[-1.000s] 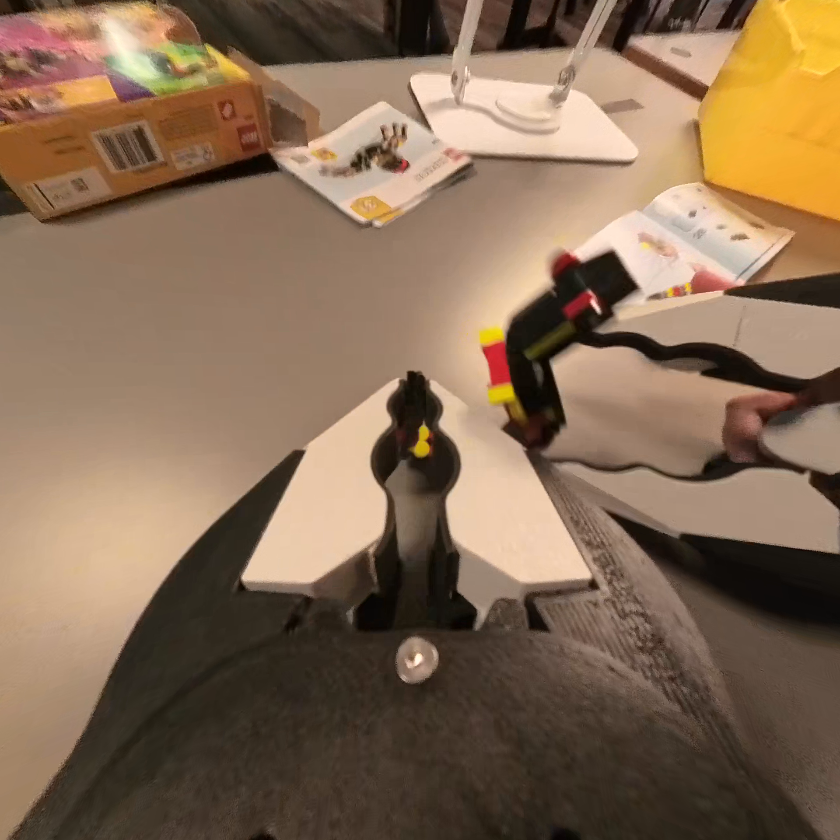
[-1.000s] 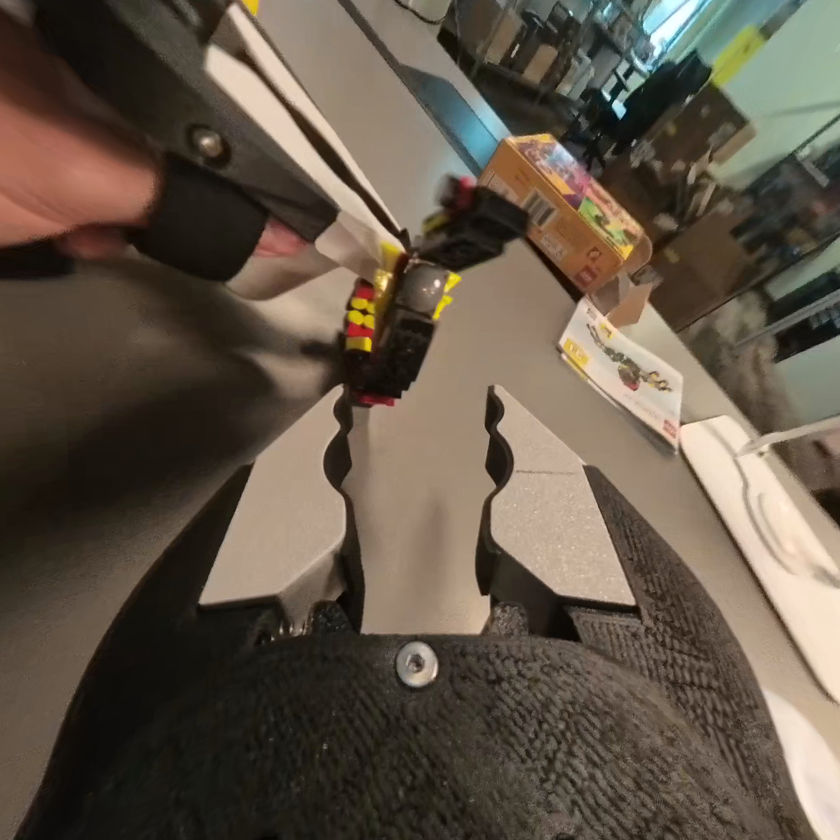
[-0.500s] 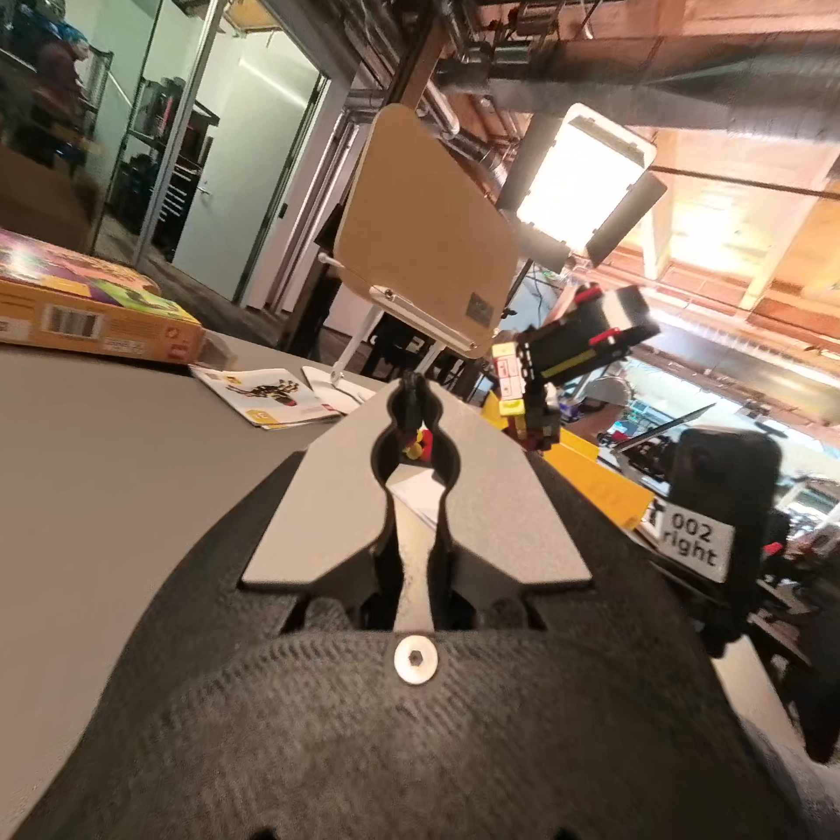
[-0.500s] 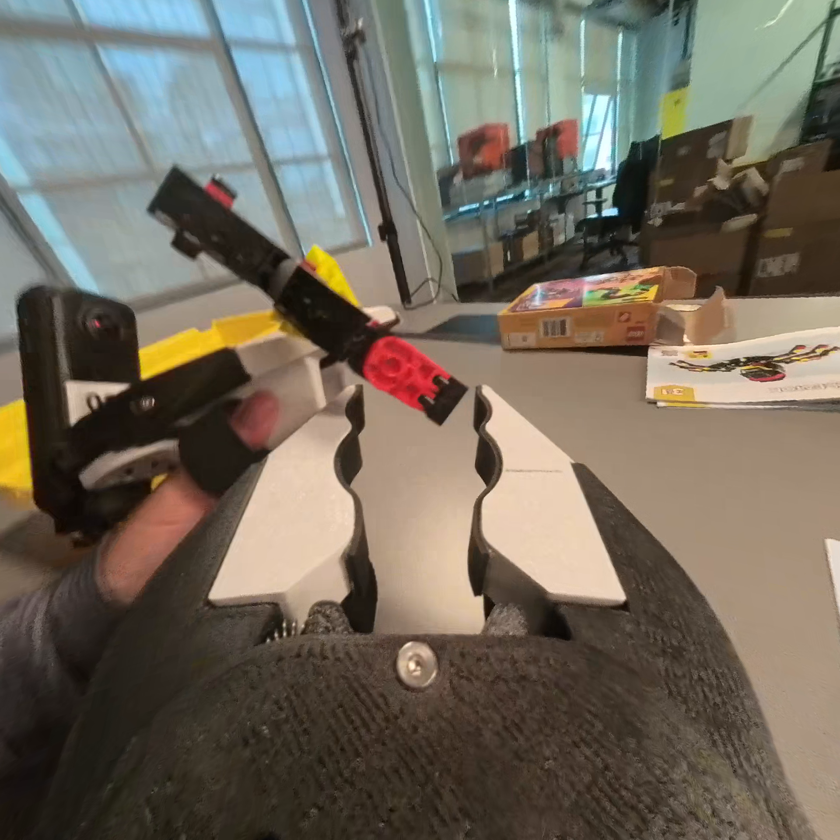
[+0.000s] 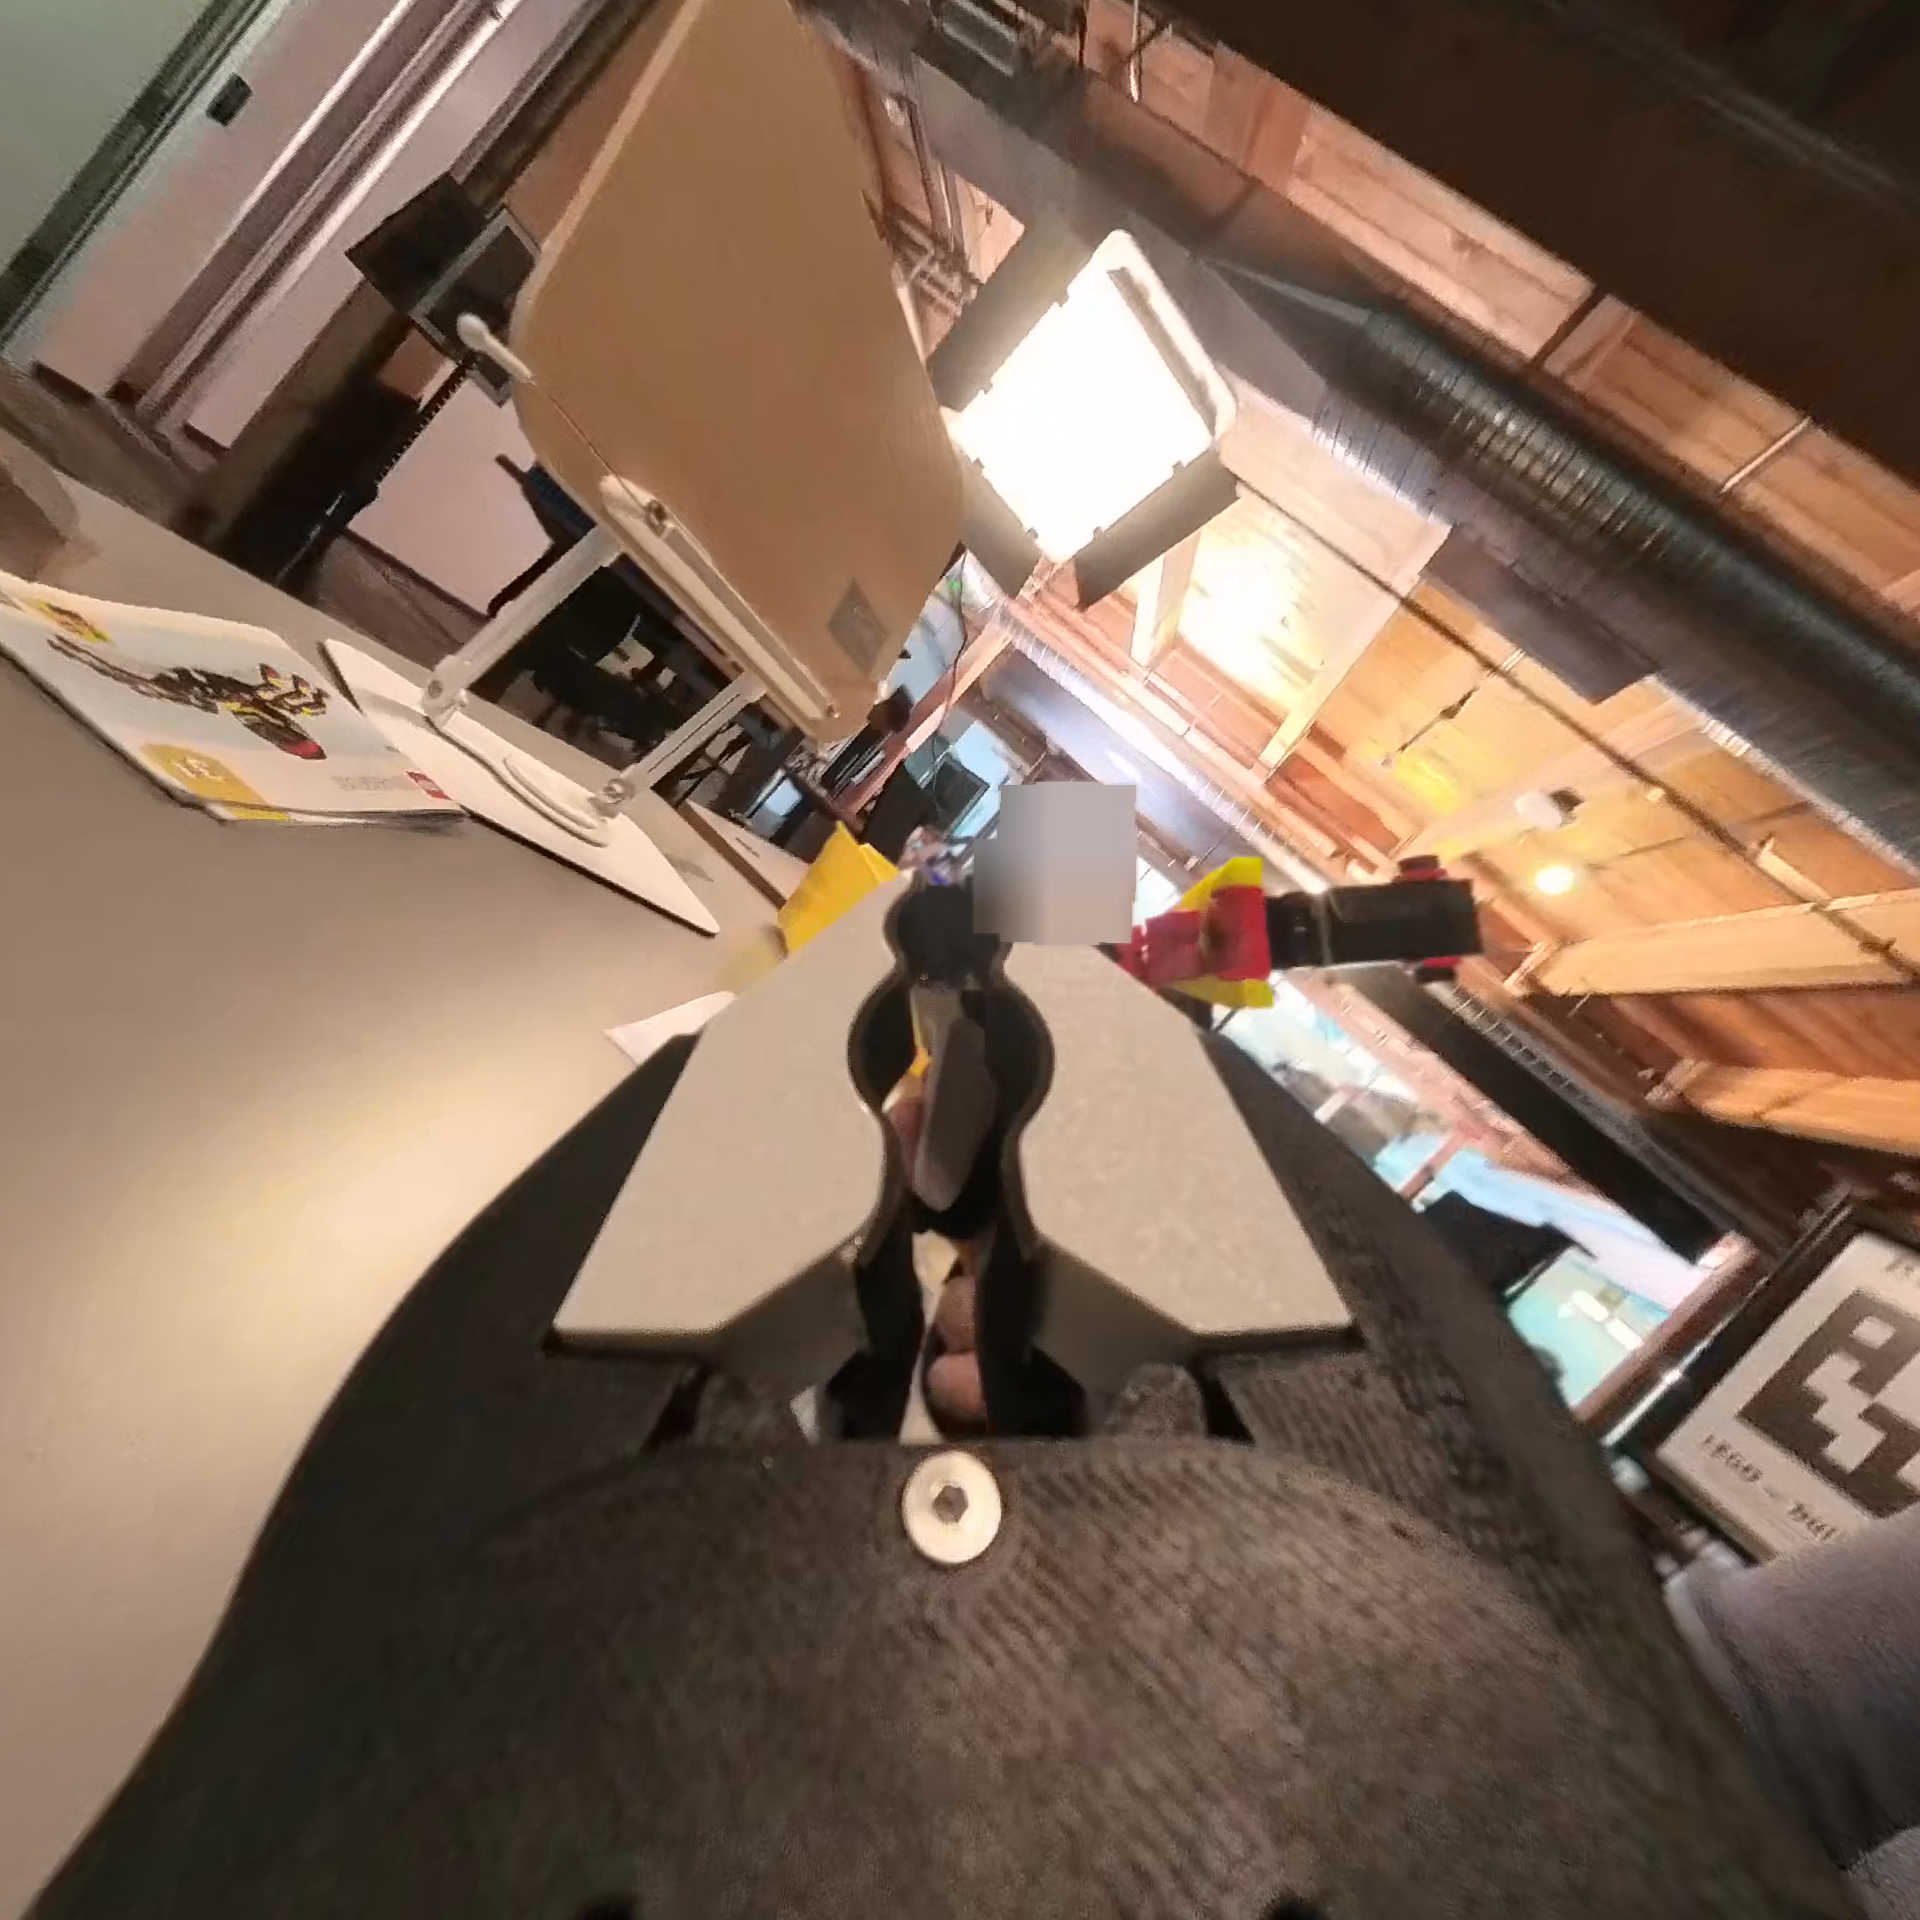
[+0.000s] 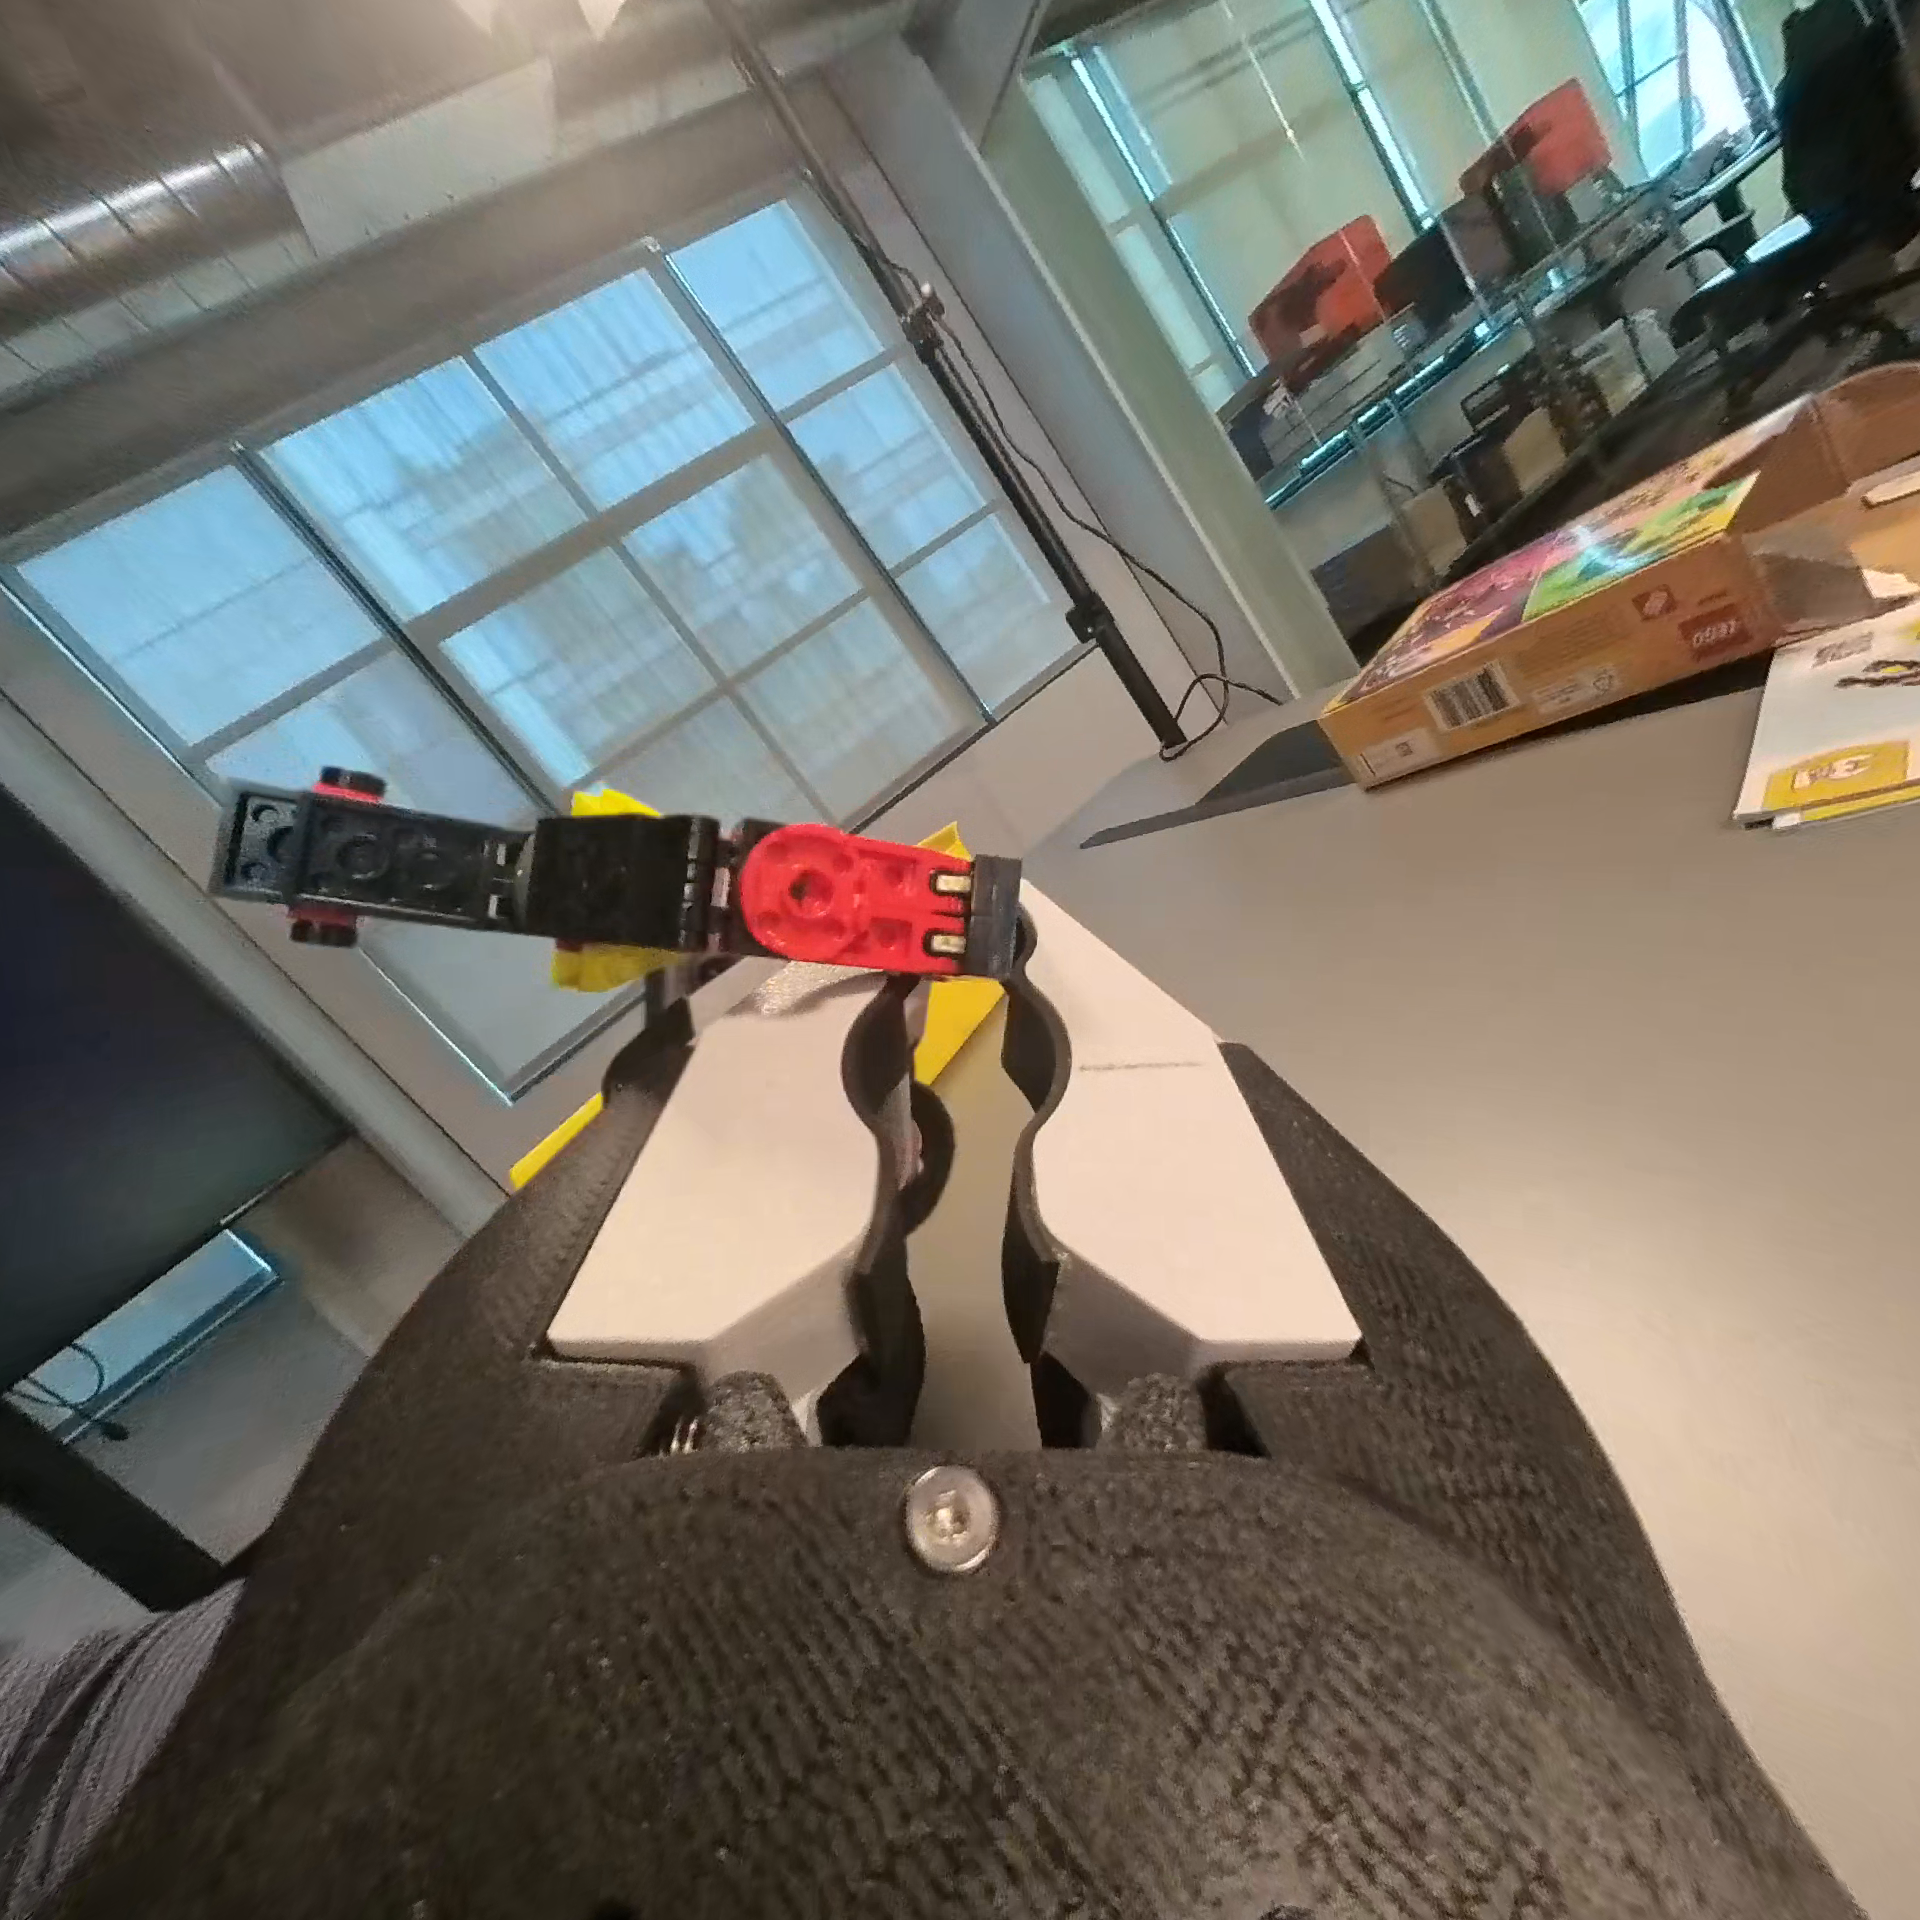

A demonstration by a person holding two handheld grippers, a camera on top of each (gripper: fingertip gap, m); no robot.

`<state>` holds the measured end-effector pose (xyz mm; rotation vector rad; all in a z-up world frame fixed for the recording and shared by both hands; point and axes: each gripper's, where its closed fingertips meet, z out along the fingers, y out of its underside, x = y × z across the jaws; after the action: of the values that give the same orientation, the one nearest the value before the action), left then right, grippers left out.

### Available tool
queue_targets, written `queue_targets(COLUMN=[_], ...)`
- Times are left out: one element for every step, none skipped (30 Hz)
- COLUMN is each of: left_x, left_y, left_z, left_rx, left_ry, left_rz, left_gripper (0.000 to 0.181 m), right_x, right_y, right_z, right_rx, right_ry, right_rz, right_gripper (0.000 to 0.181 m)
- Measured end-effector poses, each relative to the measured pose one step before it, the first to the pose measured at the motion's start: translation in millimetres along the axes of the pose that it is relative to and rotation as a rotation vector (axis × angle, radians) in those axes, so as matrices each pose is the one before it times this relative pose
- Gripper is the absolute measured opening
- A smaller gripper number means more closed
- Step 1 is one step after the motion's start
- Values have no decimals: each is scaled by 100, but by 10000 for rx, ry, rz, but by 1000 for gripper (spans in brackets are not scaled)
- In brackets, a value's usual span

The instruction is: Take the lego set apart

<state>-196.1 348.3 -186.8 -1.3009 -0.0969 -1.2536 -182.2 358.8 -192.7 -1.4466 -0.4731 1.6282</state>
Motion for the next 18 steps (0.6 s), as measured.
queue_targets(left_x=[67,-134,-116,89,160,174,255,344,408,521,656,613,361,275,316,164,37,-78], left_y=[143,245,215,53,-40,-43,-81,-146,-258,-409,-508,-327,40,16,-72,-29,81,230], left_z=[81,84,58,31,9,7,-10,-15,-53,-126,-263,-282,-248,-254,-263,-172,-85,-26], left_rx=[-225,-285,-262,-191,-121,-73,-7,18,57,170,207,47,-169,-109,-33,-107,-202,-262], left_ry=[-191,-382,-414,-284,-216,-183,-63,64,165,304,470,516,384,291,310,237,166,54], left_rz=[386,500,680,729,609,519,368,325,325,301,183,-37,-95,-69,-77,-164,-165,-86], left_gripper=[3,4,4,4,5,5,5,5,5,5,5,5,5,5,8,17,20,22], right_x=[24,126,69,-31,-77,-105,-163,-240,-330,-554,-714,-591,-366,-100,82,11,-104,-134], right_y=[-123,-52,-40,-76,-92,-135,-240,-335,-412,-526,-619,-395,-181,-164,-85,24,35,21], right_z=[-102,-103,-70,-51,-39,-49,-86,-124,-139,-161,-171,-147,-137,-180,-176,-129,-67,-24], right_rx=[-25,-35,-23,25,46,64,100,126,171,235,236,53,-61,31,20,-50,-34,-20], right_ry=[99,208,228,205,195,188,149,63,-35,-179,-341,-361,-292,-141,-52,-116,-132,-96], right_rz=[-125,-313,-457,-482,-473,-528,-579,-479,-421,-581,-758,-693,-455,-282,-125,-84,-125,-113], right_gripper=[10,10,10,10,10,10,10,10,10,10,10,10,10,10,10,10,10,10])
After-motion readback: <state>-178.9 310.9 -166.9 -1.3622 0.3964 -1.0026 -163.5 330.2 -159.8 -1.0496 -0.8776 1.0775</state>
